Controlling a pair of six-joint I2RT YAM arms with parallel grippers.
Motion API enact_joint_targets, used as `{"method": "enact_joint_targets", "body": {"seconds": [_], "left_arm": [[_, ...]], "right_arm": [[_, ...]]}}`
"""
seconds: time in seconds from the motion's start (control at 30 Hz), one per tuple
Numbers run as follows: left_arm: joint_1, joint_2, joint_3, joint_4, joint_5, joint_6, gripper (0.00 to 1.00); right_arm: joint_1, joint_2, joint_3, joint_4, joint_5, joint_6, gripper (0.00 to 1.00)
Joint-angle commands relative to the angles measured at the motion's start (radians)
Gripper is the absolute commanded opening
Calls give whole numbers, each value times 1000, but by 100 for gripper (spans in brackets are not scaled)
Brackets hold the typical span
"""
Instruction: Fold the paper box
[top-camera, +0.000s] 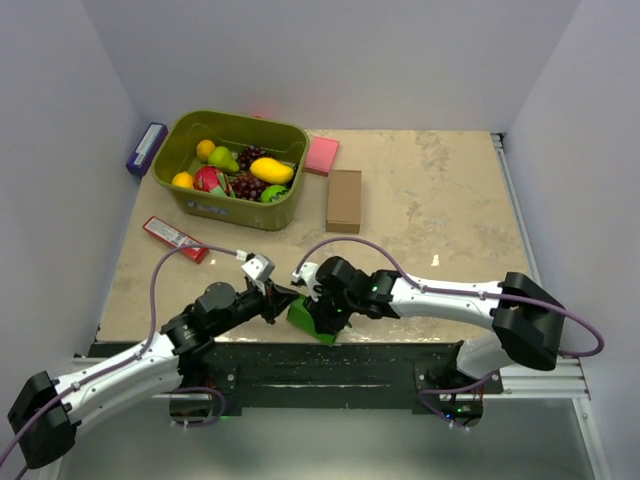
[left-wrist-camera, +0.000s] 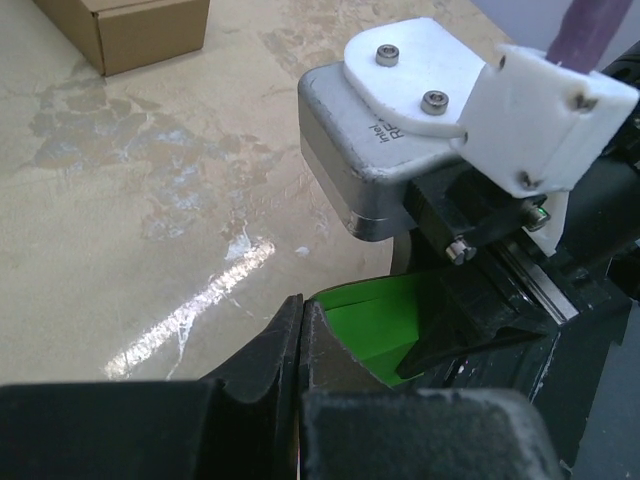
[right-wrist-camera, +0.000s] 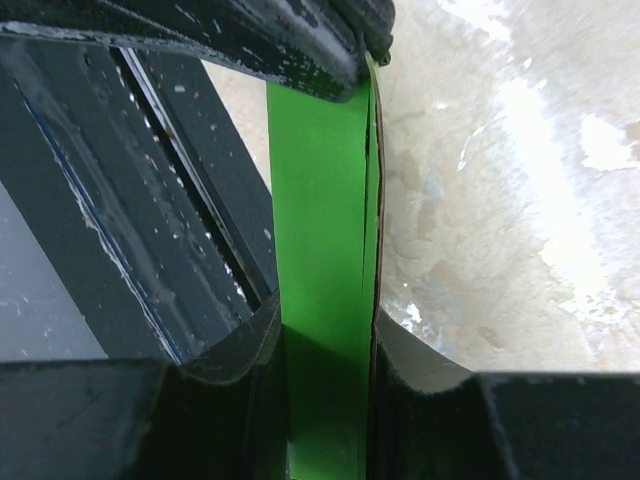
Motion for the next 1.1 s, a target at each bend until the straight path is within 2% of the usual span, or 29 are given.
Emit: {"method": "enact_joint_targets", "body": {"seconds": [0.0,0.57,0.77,1.07], "left_arm": [[-24,-3,-50,138,3,-52,0],[-24,77,-277,365,-35,-171,0],[-24,100,-277,329,-72,-217,0],[-24,49,-305,247,-120,-282,0]], "right_arm": [[-48,1,-24,2,74,45,0],[-61,38,-62,61,164,57,0],[-61,57,-50,45,184,62,0],[-63,46,-50,26,235,82,0]]}}
